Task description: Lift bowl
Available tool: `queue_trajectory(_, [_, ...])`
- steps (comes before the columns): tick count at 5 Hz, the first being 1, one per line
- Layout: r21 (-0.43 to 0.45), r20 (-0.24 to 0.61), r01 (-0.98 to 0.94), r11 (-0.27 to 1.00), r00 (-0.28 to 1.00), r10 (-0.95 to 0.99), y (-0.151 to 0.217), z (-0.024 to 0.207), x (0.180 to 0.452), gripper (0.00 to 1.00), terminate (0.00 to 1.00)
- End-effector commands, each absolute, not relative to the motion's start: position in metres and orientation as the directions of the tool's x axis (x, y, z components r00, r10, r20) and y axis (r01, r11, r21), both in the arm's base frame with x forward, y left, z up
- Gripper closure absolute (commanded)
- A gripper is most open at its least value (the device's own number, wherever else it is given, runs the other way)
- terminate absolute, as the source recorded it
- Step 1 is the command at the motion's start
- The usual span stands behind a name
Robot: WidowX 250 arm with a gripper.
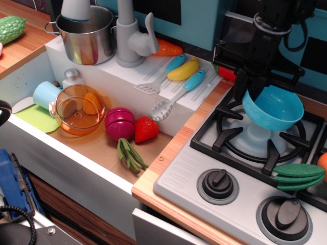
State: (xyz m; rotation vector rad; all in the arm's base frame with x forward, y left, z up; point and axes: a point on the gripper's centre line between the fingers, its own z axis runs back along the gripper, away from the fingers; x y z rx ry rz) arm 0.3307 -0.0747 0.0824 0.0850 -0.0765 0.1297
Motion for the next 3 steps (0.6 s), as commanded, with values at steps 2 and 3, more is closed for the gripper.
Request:
queue_trajectory(2, [0.032, 0.203, -0.089, 0.995, 0.976, 0.081, -0.078, 0.174, 0.324, 1.0, 0.0])
queue_trajectory(3, [0.069, 0.216, -0.074, 0.995, 0.975, 0.058, -0.078, 0.175, 0.322, 1.0, 1.0])
